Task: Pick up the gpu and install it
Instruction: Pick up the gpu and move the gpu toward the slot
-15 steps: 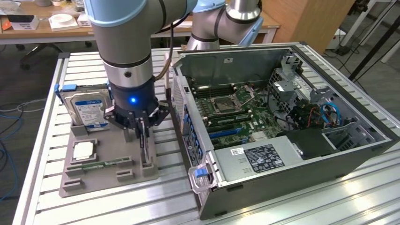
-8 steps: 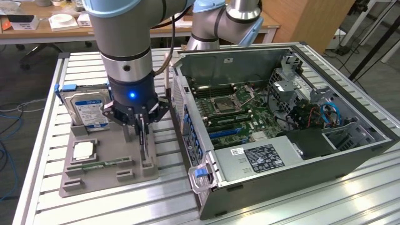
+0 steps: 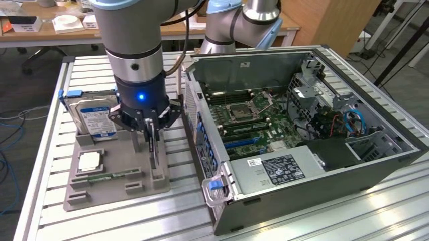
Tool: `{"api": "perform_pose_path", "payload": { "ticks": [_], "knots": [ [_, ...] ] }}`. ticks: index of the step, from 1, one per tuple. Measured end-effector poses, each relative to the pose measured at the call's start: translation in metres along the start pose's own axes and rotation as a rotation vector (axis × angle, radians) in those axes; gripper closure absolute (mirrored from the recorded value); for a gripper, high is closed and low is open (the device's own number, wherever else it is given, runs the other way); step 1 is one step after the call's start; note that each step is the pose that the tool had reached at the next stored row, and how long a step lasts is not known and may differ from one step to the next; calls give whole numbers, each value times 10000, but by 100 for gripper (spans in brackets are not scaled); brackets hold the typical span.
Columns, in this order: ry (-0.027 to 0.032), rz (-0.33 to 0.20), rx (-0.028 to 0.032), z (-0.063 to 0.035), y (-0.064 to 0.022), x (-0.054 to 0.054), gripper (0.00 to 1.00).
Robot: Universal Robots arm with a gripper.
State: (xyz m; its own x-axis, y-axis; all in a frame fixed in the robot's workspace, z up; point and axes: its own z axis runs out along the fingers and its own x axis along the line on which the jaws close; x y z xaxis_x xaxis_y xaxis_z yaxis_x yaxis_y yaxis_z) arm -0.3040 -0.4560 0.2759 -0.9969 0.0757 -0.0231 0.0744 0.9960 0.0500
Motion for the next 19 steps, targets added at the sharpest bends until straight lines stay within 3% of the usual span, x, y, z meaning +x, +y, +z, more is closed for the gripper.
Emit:
{"api": "perform_pose_path", "payload": {
  "ticks": [19],
  "knots": [
    [8, -139, -3, -84, 4, -2, 74]
  ]
}}
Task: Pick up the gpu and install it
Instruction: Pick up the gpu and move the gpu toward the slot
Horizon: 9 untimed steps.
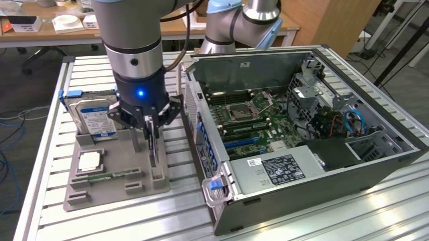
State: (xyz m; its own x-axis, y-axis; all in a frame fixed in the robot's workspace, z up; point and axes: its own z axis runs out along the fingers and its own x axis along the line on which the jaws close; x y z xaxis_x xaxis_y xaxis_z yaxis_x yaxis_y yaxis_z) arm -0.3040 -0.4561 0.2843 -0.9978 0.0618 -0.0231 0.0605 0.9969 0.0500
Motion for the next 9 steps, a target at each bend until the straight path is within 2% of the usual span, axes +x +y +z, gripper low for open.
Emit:
{"api": "perform_pose_path", "payload": {
  "ticks": [9],
  "knots": [
    [6, -130, -3, -85, 4, -2, 74]
  ]
}}
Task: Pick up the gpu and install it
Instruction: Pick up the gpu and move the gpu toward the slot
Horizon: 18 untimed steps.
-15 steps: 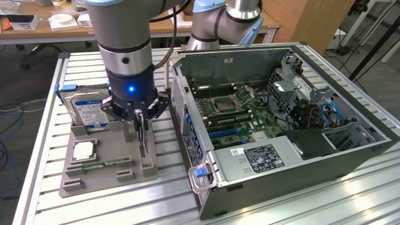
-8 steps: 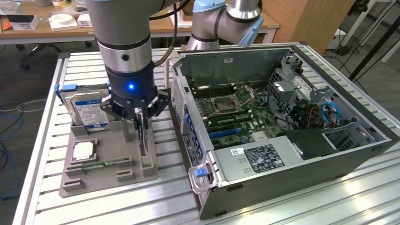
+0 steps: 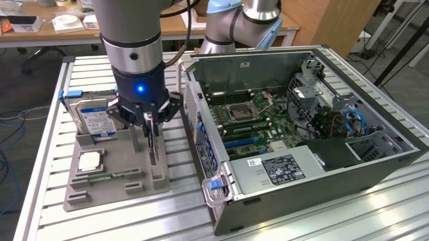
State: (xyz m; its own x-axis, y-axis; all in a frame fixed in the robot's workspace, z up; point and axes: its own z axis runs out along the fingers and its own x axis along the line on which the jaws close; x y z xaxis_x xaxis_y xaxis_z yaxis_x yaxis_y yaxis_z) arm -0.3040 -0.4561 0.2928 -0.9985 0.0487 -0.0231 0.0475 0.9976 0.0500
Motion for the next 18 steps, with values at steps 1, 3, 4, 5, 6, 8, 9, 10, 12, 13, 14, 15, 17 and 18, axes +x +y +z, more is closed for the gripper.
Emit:
{"api": "perform_pose_path", "payload": {
  "ticks": [1, 3, 4, 5, 6, 8, 9, 10, 12, 13, 14, 15, 17, 18],
  "knots": [
    [-1, -2, -2, 0, 0, 0, 74],
    [-1, -2, -2, 0, 0, 0, 74],
    [0, -2, -1, 0, 0, 0, 74],
    [0, -2, -1, -1, 0, 0, 74],
    [0, -2, 0, -1, 0, 0, 74],
    [0, -2, 0, -2, 0, 0, 74],
    [2, -2, 0, -5, 0, 0, 74],
    [4, -2, 3, -11, 0, 0, 74],
    [0, -2, 0, -23, 1, -1, 74],
    [1, -1, 0, -35, 2, -1, 74],
    [1, -1, 0, -48, 2, -1, 74],
    [1, -1, 0, -61, 3, -1, 74],
    [1, -2, 0, -90, 5, -2, 74],
    [1, -1, 0, -103, 5, -2, 74]
  ]
}}
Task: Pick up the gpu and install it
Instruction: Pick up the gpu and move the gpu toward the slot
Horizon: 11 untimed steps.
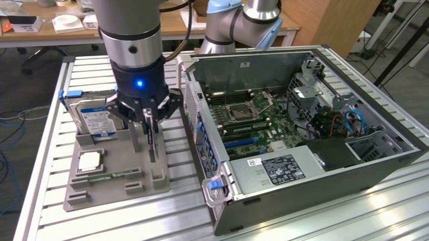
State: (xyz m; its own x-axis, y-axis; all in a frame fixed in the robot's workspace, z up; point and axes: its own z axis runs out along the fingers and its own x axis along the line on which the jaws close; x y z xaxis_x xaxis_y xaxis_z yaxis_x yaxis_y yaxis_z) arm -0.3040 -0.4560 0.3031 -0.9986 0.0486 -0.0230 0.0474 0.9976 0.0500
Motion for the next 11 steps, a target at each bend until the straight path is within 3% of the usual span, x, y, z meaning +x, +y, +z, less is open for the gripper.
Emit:
{"api": "perform_pose_path", "payload": {
  "ticks": [11],
  "knots": [
    [7, -120, -2, -102, 5, -8, 74]
  ]
}}
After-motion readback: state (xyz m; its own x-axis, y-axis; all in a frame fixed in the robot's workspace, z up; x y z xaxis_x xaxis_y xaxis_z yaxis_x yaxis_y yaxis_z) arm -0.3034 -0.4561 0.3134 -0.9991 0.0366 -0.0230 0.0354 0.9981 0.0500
